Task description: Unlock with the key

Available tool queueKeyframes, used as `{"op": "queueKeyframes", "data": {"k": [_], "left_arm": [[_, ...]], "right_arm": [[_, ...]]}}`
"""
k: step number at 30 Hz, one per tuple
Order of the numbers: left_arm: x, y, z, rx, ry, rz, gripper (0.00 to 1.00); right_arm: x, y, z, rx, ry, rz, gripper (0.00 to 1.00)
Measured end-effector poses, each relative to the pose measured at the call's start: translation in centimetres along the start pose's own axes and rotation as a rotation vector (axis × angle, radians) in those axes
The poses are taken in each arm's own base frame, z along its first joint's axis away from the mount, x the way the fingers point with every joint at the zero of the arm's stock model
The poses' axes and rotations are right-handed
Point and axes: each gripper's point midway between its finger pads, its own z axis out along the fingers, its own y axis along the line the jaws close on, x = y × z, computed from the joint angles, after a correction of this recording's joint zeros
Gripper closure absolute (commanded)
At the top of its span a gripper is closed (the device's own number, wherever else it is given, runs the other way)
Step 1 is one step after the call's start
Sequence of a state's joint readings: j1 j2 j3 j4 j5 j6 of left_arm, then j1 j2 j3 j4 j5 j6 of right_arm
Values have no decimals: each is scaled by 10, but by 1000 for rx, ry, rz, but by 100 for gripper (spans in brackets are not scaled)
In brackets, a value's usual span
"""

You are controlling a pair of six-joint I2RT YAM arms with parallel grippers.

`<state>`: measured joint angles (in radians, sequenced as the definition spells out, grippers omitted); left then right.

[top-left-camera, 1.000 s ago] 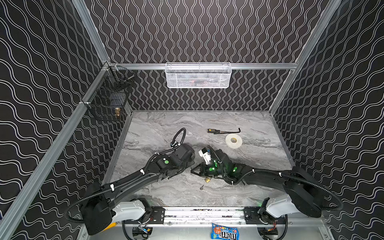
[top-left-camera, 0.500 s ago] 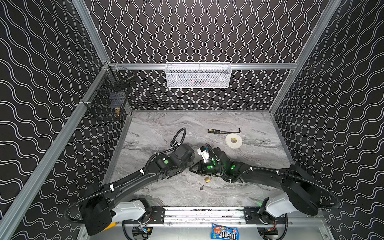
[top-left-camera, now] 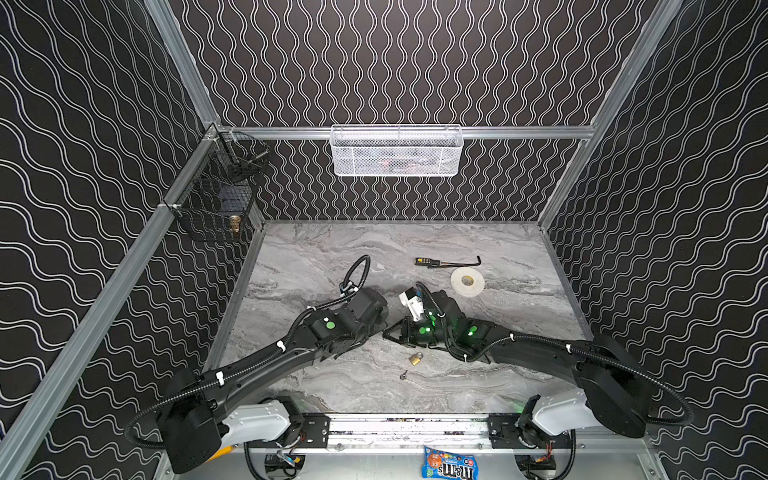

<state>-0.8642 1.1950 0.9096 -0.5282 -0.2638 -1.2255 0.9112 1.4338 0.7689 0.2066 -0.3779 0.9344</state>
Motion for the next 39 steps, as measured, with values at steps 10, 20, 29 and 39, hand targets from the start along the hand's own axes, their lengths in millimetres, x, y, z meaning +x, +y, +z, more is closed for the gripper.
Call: {"op": "queueKeyframes", "data": {"k": [10,20,29,39], "left_arm": [[4,-8,-3,61,28,-110,100],[3,-10,-13,102,27,-185,100],[0,-16,-21,123,5,-196,100],[-3,-20,-26,159,-34,-195,100]], "right_arm": [[2,4,-10,58,-102,3,100],[-3,13,-5,78,-173,-28,100],[-14,24,-5,71,-209,-34,100],[-21,26,-8,113,-203,-69,100]]}}
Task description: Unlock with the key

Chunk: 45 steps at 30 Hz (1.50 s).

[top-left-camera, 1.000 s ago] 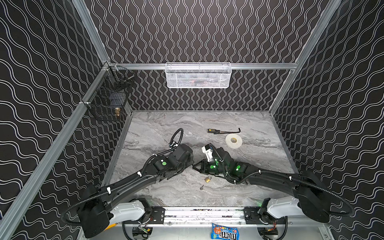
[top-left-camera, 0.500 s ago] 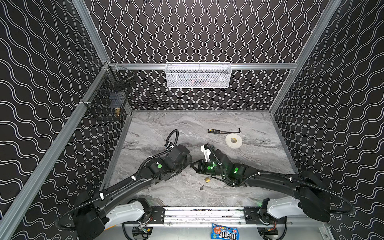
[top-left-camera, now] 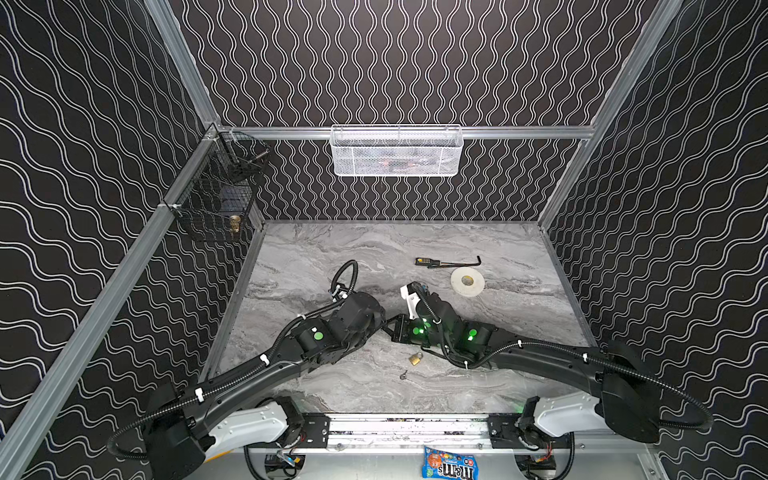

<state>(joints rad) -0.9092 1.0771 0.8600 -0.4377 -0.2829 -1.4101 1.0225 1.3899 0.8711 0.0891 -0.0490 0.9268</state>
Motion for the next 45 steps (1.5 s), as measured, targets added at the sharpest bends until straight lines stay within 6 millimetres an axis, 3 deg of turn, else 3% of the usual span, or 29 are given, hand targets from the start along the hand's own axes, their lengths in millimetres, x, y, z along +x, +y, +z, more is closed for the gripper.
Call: {"op": "queueKeyframes", "data": {"k": [10,14,20,31,45], "left_arm": [[-5,-2,-3,7,-23,-6,100],[-5,-3,-3,8,-25,-7,100],[-3,-12,-5,18,-8,0,100],[-11,-13,-5,11,-49,1,100],[-12,-14,-7,17,-54,-1,100]], "right_arm": [[-2,3,3,-9,16,-6,100],[-2,3,0,-7,12,-23,82],[-2,-4,-9,7,-12,-68,71],[1,3,-27,-57,-45,-31,85],[-5,5,-16,-86,-78,23,92]]}}
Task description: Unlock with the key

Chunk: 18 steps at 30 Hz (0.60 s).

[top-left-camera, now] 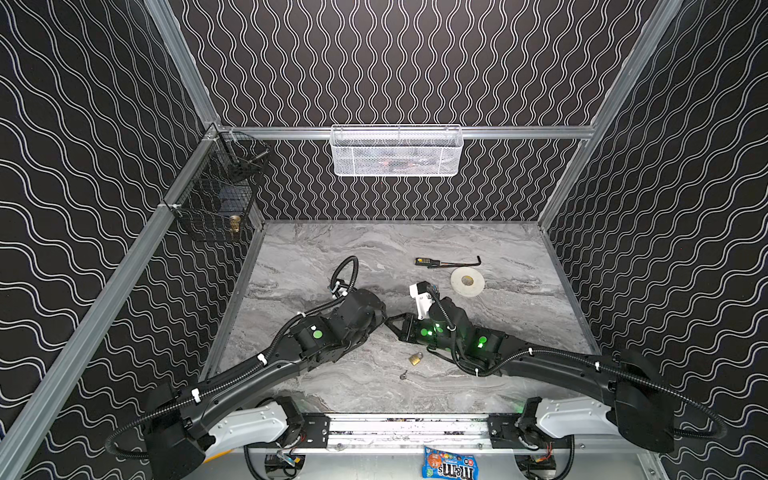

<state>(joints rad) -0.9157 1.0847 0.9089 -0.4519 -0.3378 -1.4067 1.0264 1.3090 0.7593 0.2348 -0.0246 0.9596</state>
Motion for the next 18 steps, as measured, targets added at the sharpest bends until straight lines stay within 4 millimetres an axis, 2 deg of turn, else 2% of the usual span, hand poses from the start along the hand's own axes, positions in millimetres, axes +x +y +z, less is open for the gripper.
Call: {"op": "queueKeyframes", "data": {"k": [7,18], "left_arm": [[0,-1,0,-3,3,3,100],[-1,-8,-5,38,-8,13,100]], "right_arm": [[-3,3,2,-13,-13,-23,100],[-12,13,0,0,-39,-86,100]]}}
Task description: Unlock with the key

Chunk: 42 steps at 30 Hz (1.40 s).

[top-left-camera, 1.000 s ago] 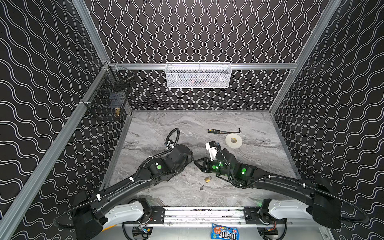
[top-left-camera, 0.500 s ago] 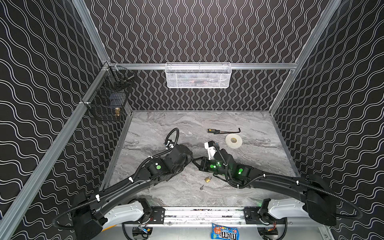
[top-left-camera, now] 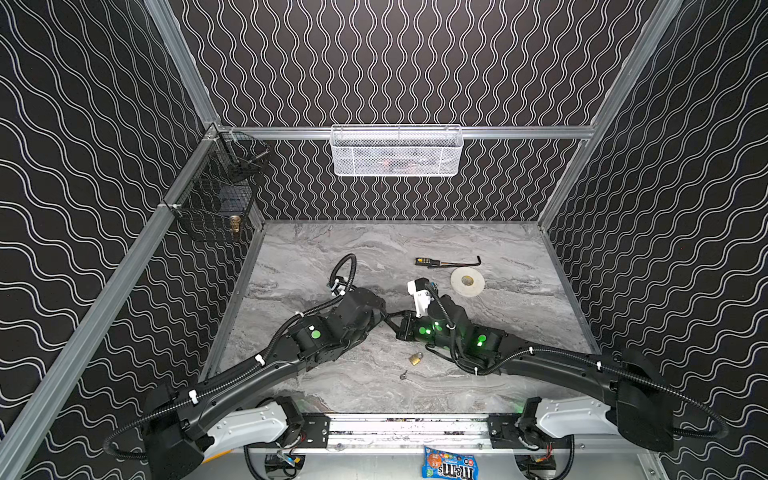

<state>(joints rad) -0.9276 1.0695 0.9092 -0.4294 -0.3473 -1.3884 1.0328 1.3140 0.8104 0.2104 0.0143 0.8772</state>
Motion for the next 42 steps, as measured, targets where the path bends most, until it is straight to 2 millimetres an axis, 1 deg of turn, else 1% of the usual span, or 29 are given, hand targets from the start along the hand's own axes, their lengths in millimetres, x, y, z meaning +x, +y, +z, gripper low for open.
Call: {"op": "queueKeyframes", "data": {"k": [7,10,14,18,19,23,25,30,34,39,42], "left_arm": [[-3,-2,-4,-9,-10,9,100],[-2,-4,-3,-11,-5,13,100],[0,-14,-7,11,10,23,100],[-5,-18,-9,19,-11,34,100],[-6,-17,-9,17,-17,36,100],[-8,-18,-9,18,-29,35,100],[-8,-18,-9,22,-31,34,100],[-8,-20,-8,29,-32,30,100],[-8,-21,-8,33,-33,29,100],[-7,-19,-7,32,-32,29,100],[-7,-21,-7,39,-30,27,100]], "right_arm": [[1,3,0,-11,-1,-30,97],[3,2,-5,-18,1,-52,92],[3,7,-16,-44,-11,-56,86],[3,10,-25,-65,-16,-44,78],[2,12,-27,-71,-17,-29,77],[-2,18,-28,-87,-21,25,76],[-4,20,-27,-90,-26,47,77],[-10,15,-24,-63,-57,95,78],[-10,13,-21,-52,-63,105,78],[-12,15,-15,-46,-60,105,78],[-11,13,-12,-38,-57,105,82]]}}
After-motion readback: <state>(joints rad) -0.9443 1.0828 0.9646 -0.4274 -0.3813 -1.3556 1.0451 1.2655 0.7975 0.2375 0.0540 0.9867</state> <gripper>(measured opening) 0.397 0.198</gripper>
